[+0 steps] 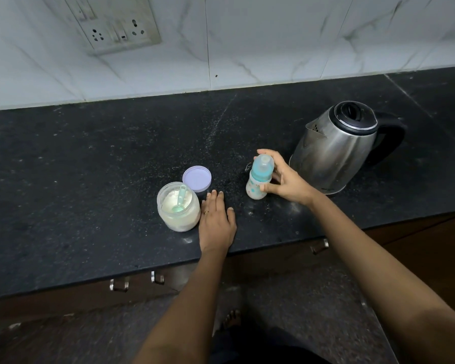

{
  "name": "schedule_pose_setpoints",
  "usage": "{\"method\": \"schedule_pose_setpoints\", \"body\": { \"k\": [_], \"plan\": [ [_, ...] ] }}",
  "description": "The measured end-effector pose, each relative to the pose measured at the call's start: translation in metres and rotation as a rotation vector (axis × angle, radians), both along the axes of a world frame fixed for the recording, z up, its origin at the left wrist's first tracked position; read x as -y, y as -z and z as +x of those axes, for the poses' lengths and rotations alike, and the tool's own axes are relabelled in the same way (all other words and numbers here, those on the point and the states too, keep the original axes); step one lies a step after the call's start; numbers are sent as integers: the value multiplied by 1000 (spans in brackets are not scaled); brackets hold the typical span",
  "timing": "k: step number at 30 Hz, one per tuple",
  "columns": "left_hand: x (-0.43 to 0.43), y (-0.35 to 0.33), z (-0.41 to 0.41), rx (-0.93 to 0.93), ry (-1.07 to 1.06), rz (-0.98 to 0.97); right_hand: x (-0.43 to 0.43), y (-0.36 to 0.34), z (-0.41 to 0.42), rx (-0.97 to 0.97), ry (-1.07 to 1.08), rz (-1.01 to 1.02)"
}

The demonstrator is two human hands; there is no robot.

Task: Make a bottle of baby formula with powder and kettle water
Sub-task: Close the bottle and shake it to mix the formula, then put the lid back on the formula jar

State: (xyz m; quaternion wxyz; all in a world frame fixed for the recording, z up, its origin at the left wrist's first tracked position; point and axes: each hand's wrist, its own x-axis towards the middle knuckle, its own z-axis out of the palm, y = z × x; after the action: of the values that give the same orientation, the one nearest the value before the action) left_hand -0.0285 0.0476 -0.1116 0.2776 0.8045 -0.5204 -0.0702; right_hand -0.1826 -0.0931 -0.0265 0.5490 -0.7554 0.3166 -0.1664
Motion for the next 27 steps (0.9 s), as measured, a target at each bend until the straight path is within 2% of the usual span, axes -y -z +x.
{"method": "schedule_pose_setpoints", "body": {
  "k": [2, 4, 5, 7, 10, 14, 17, 21, 23, 27],
  "plan": [
    [-3, -3, -1, -40, 25, -32, -15, 1, 0, -12, 168, -191],
    [-12, -10, 0, -98, 83, -104, -38, 2, 3, 55, 345, -566],
    [-19, -14, 0, -95, 125, -156, -51, 3, 6, 115, 373, -724],
    [-36, -23, 0, -11, 175, -303, -71, 5, 16, 206, 287, -878],
    [-60, -32, 3, 120, 16, -525, -79, 10, 45, 131, 127, -806],
    [-70, -46, 29, 85, -273, -553, -57, 18, 99, -170, 77, -535],
    [-68, -58, 54, -36, -287, -470, -41, 23, 129, -312, 0, -390],
    [-68, -67, 70, -392, -257, -305, -32, 27, 152, -357, -26, -251],
    [-67, -66, 74, -478, -248, -276, -30, 30, 159, -401, -24, -260],
    [-64, -66, 78, -589, -211, -285, -26, 13, 166, -483, -84, -453]
  ]
}}
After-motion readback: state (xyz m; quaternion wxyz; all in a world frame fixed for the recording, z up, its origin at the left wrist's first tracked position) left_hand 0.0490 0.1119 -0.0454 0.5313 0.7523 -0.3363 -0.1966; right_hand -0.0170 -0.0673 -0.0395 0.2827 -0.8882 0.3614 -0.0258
